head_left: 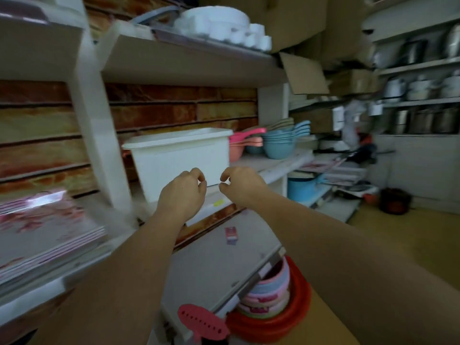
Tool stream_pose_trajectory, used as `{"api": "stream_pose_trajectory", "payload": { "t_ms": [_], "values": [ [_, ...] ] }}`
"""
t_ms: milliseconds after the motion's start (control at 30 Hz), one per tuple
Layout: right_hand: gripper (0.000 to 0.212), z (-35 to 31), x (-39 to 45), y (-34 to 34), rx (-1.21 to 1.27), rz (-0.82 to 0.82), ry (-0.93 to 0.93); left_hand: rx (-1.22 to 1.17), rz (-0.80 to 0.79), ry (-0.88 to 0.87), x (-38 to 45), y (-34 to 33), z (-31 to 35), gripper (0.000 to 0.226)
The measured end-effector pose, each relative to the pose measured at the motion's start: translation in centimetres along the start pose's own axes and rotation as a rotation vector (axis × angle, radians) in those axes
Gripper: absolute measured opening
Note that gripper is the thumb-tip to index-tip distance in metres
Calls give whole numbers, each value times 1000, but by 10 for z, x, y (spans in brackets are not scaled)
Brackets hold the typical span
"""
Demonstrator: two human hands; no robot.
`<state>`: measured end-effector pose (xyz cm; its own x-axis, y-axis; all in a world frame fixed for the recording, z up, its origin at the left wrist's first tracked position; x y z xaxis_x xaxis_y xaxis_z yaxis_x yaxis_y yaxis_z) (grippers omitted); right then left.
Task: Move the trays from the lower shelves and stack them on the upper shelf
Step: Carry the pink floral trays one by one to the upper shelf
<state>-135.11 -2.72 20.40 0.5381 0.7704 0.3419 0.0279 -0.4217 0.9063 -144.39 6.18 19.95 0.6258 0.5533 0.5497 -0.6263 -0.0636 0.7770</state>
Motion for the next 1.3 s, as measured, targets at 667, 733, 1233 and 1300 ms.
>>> {"api": "stream_pose_trajectory", "payload": {
  "t_ms": [667, 733, 1233, 1300],
  "values": [
    [33, 347, -57, 82, -89, -29, -240, -134, -123, -191, 43, -187, 311, 24],
    [32, 381, -56, 85, -98, -39, -264, -134, -147, -213, 50, -206, 338, 26],
    [31, 561, 40, 70, -169, -2, -326, -212, -238, -278, 169, -359, 437, 28],
    [31, 586, 63, 69, -166, 16, -354, -197, -224, -292, 197, -381, 443, 28]
  ]
}}
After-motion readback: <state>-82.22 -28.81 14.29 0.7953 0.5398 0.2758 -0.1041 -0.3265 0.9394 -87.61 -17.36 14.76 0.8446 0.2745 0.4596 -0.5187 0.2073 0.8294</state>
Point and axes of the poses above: each hand's wrist, its own x-axis towards the middle knuckle, its own y-axis out of the back of the hand, z = x × y, the point moved 4 cm from there along x, towards the middle knuckle, and after that the axes turned 8 degrees about -x, right-handed, at the moved point
